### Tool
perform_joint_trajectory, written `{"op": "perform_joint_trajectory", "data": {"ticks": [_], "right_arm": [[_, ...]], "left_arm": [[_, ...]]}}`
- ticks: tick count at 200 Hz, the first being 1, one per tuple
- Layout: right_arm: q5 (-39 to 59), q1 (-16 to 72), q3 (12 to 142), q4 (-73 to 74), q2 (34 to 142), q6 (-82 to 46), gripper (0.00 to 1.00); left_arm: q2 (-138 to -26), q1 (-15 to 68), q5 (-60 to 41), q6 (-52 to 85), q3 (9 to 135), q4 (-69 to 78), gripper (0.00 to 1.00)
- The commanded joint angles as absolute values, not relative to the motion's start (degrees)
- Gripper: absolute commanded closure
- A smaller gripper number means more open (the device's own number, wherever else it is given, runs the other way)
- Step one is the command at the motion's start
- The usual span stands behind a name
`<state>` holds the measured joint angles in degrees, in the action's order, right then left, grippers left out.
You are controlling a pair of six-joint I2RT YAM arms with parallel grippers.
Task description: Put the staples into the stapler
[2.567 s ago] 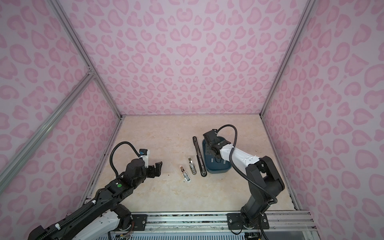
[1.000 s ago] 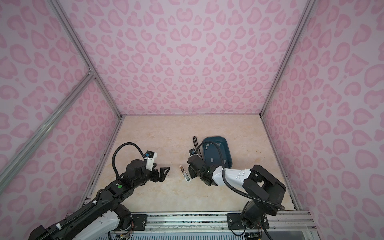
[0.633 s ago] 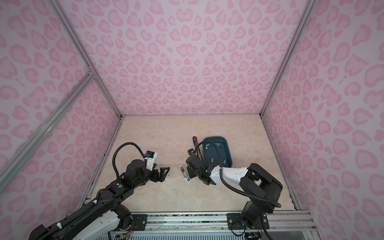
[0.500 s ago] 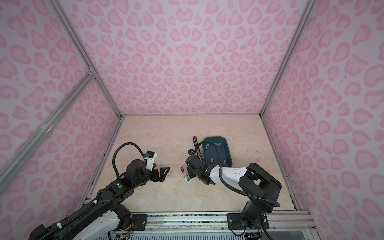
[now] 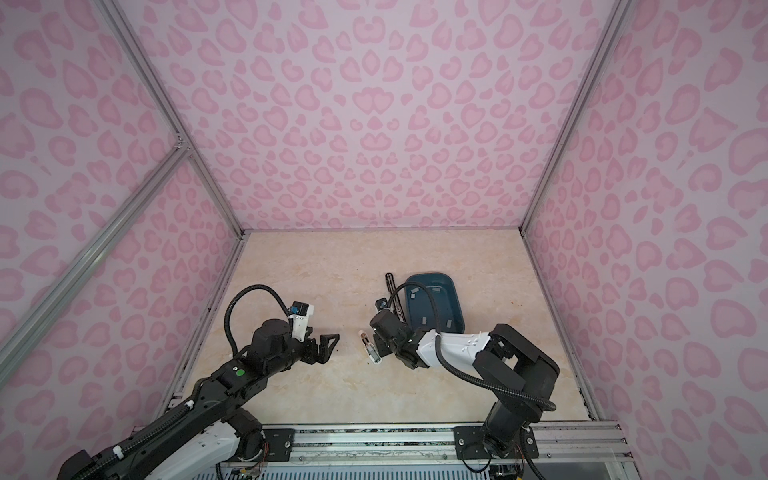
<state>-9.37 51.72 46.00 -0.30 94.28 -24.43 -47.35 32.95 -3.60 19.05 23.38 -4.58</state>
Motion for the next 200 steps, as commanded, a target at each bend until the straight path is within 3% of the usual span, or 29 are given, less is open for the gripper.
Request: {"op": "perform_joint_trajectory", "data": {"ticks": [1, 200], "right_arm": [[-10.4, 51.7, 46.3, -0.9, 94.8, -24.7, 0.89], [-13.3, 51.8, 46.5, -2.4, 95.4, -25.8, 0.9]], "left_arm": [[-47.0, 32.9, -3.3, 19.1, 23.5, -2.6, 0.01], [-47.1, 32.9, -3.5, 19.1, 23.4, -2.6, 0.01]]}}
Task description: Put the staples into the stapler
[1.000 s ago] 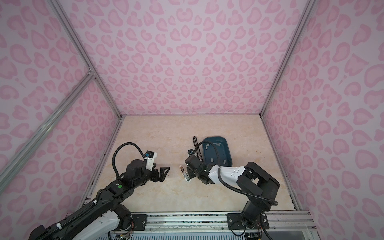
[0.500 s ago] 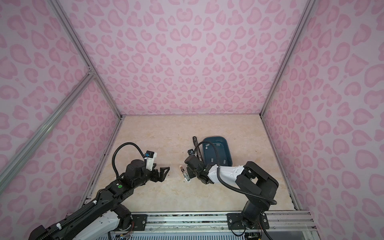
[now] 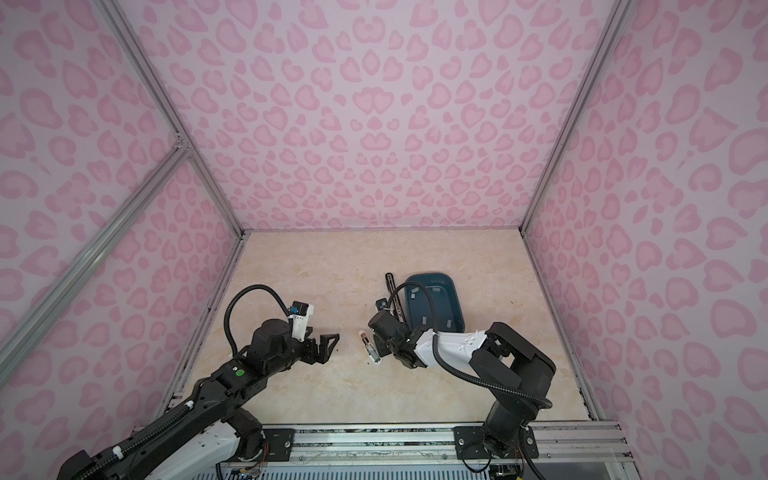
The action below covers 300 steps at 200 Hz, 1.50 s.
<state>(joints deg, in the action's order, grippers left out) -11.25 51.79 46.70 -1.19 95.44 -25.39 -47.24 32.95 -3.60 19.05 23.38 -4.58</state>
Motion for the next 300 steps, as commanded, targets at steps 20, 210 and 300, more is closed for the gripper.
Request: {"op": "perform_joint_trajectory", "data": {"ticks": [20, 210, 300], "right_arm": [[-13.1, 51.9, 46.7, -2.5, 95.6, -26.0, 0.9], [-12.7, 53.3, 44.9, -4.4, 94.0, -29.5, 0.74], [-15.7, 52.5, 46.1, -7.1, 86.9, -27.4, 0.76]], "left_arm": [[-47.1, 32.9, -3.5, 19.2, 23.4, -2.6, 0.01], [-47.3, 32.9, -3.8, 19.0, 23.4, -2.5, 0.02], [-47.1, 32.9, -3.7, 18.9, 23.4, -2.4, 0.02]]}}
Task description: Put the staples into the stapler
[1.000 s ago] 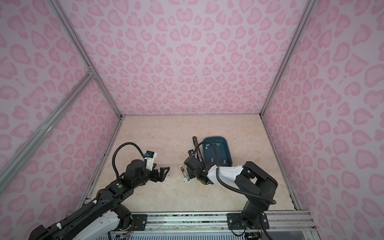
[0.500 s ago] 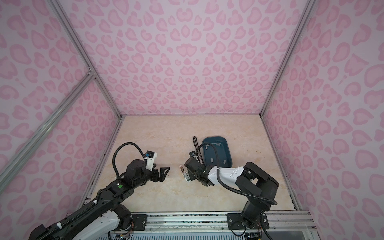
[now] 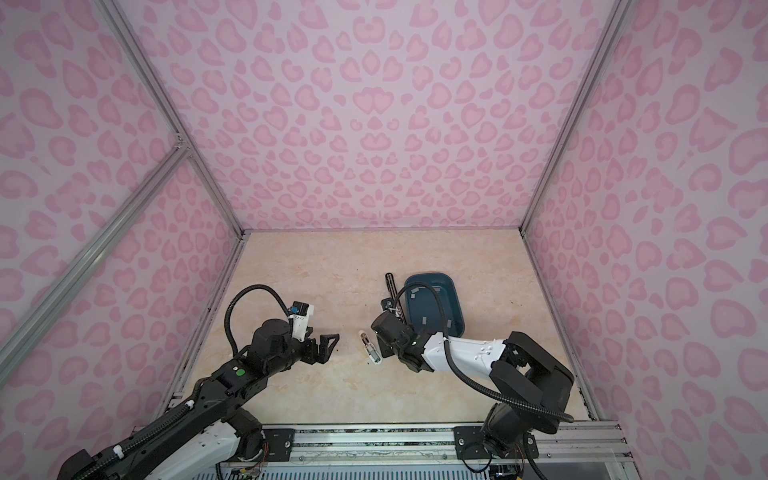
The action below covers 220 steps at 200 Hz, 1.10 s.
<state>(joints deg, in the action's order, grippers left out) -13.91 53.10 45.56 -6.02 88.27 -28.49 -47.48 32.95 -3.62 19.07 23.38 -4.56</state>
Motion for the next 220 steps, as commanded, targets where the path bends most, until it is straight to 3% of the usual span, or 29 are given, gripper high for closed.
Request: {"op": "perform_joint_trajectory", "data": {"ticks": [1, 135, 220], "right_arm": [[-15.7, 52.5, 46.1, -7.1, 86.9, -27.4, 0.77], [-9.9, 50.6, 47.3, -6.6, 95.0, -28.3, 0.83], [-14.7, 51.0, 49.2, -11.5, 89.3, -27.2, 0.82]], "left_arm": [[-47.1, 32.9, -3.8, 18.9, 23.4, -2.4, 0.02], [-47.0, 32.9, -3.5, 19.0, 23.4, -2.5, 0.02], [-46.6, 33.0, -3.4, 19.1, 23.2, -2.5, 0.02]]}}
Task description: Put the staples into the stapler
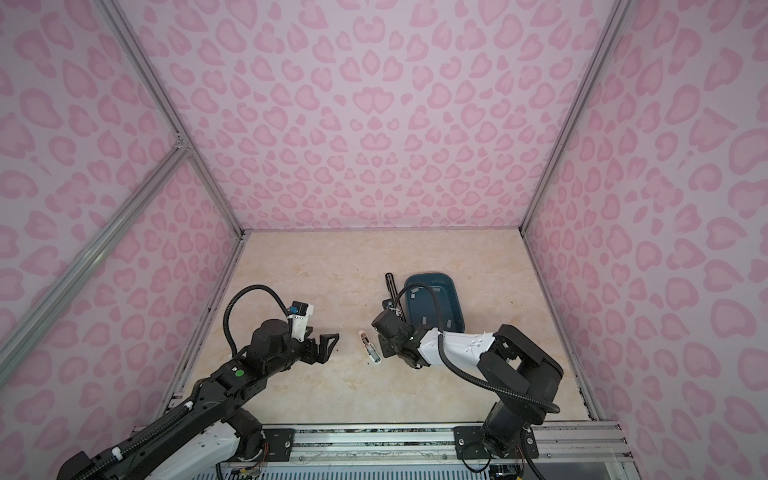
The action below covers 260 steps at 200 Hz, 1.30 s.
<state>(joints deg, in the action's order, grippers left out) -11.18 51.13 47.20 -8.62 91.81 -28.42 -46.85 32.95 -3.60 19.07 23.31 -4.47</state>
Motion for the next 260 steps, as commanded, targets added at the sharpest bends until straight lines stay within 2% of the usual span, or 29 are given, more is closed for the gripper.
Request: {"op": "perform_joint_trajectory", "data": {"ticks": [1, 24, 67, 99, 133, 174, 260], "right_arm": [[-14.9, 51.0, 49.3, -11.7, 89.1, -27.1, 0.82], [-16.4, 48.3, 52.2, -14.6, 84.3, -25.8, 0.8], [-15.1, 35.0, 53.1, -13.9, 79.2, -25.8, 0.73], [-7.3, 26.1, 57.4, -17.1, 86.4, -26.9, 0.73], [-8.6, 24.4, 64.1, -20.5, 95.8, -25.1, 0.72], [-11.2, 21.7, 70.5, -21.8, 103.6, -19.8, 0.69], [-5.3, 19.1, 74.8, -19.7, 112.3, -14.5, 0.59]], "left_arm": [[-46.6, 33.0, -3.4, 19.1, 23.3, -2.5, 0.02], [-46.0, 32.9, -2.7, 19.2, 23.0, -2.5, 0.02], [-41.6, 32.9, 1.8, 20.2, 21.6, -3.3, 0.02], [-37.2, 32.9, 6.1, 20.7, 20.3, -4.0, 0.04], [-34.2, 32.9, 8.4, 20.6, 19.3, -4.0, 0.04], [-36.5, 32.9, 9.7, 20.5, 20.3, -4.5, 0.04], [-40.6, 32.9, 7.5, 19.8, 21.8, -4.2, 0.04]]}}
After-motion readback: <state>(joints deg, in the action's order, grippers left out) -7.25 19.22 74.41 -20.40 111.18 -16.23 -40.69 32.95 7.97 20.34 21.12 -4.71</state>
